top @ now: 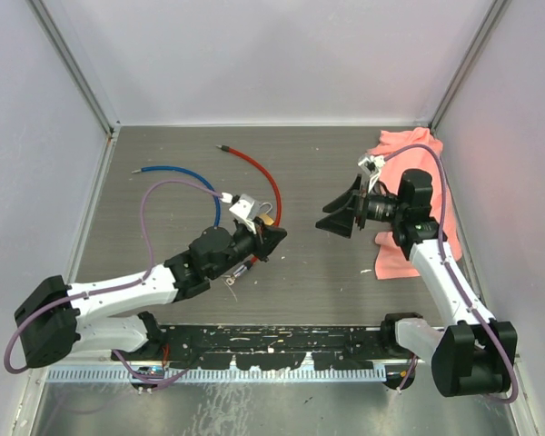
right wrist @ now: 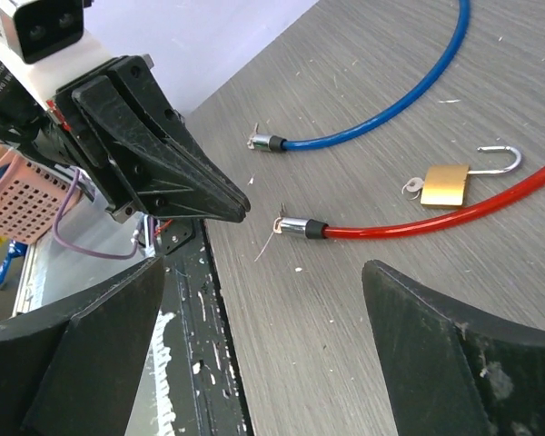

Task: Lock with the key
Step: Pick up the lock from the center of the board.

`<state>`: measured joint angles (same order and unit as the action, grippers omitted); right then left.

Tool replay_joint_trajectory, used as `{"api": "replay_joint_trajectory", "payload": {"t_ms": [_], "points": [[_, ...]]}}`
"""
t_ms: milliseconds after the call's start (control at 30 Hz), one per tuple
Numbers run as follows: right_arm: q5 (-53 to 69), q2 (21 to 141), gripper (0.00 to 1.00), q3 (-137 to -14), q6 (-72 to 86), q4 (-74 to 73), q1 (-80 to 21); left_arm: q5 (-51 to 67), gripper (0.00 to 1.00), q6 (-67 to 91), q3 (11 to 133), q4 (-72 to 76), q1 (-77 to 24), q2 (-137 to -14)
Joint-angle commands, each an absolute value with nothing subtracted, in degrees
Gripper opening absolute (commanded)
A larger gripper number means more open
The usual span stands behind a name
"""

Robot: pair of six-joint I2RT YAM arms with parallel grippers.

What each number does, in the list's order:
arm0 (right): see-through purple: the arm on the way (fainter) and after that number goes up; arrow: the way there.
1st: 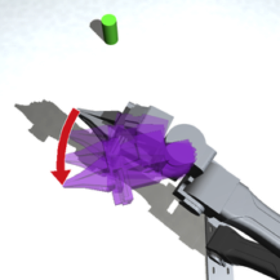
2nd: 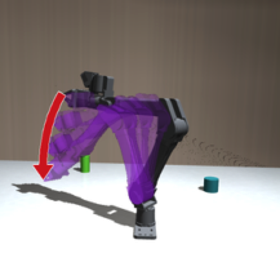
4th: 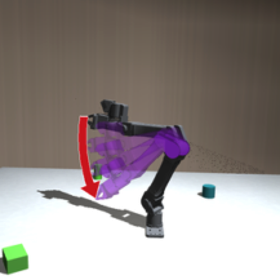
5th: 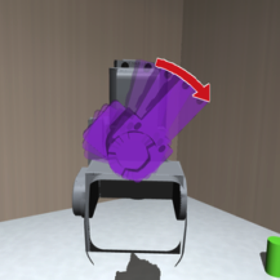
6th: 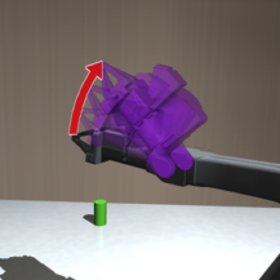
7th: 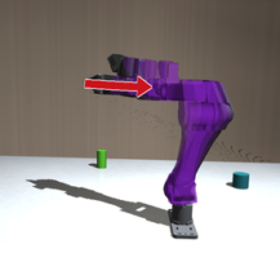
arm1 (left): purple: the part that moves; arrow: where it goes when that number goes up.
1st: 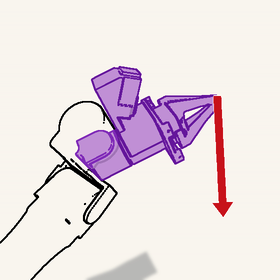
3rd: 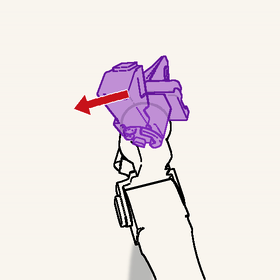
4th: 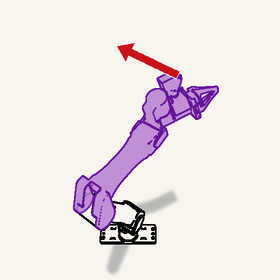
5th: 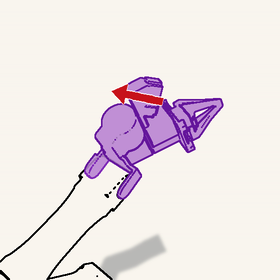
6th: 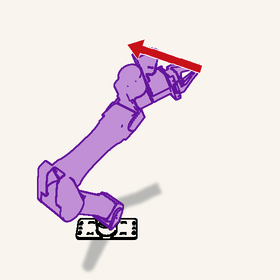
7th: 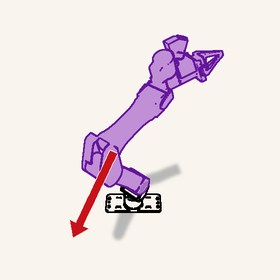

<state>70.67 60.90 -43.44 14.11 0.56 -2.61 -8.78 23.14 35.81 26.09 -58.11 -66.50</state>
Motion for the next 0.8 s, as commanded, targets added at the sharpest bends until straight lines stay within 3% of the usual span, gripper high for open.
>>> {"api": "replay_joint_trajectory", "payload": {"t_ms": [0, 100, 167, 367, 400, 500, 767], "points": [[65.8, 61.4, 0.95, -41.3, 20.4, 10.3, -4.9, -10.5, 0.00, 21.8, 36.7, 30.4, -58.2, -66.3], [63.3, 61.4, 0.95, -39.7, 19.6, 10.2, -4.9, -15.4, 0.04, 19.3, 39.7, 17.6, -58.2, -65.0], [62.8, 61.3, 0.95, -40.3, 17.1, 7.7, -4.9, -18.6, 0.31, 18.4, 41.6, 6.6, -58.1, -65.2], [58.0, 61.4, 0.96, -46.3, 3.8, -6.6, -4.9, -15.7, 0.74, 17.5, 42.4, -8.1, -55.6, -69.6], [56.7, 61.2, 0.96, -46.5, 2.6, -7.6, -4.9, -13.6, 0.77, 17.1, 43.0, -8.7, -54.7, -71.1], [54.8, 60.4, 0.97, -46.8, 0.1, -9.7, -4.6, -9.4, 0.78, 15.4, 47.5, -14.0, -51.8, -78.2], [54.8, 60.1, 0.98, -47.2, -1.2, -11.3, -3.0, -10.2, 0.58, 9.2, 61.2, -25.9, -50.9, -94.1]]}}
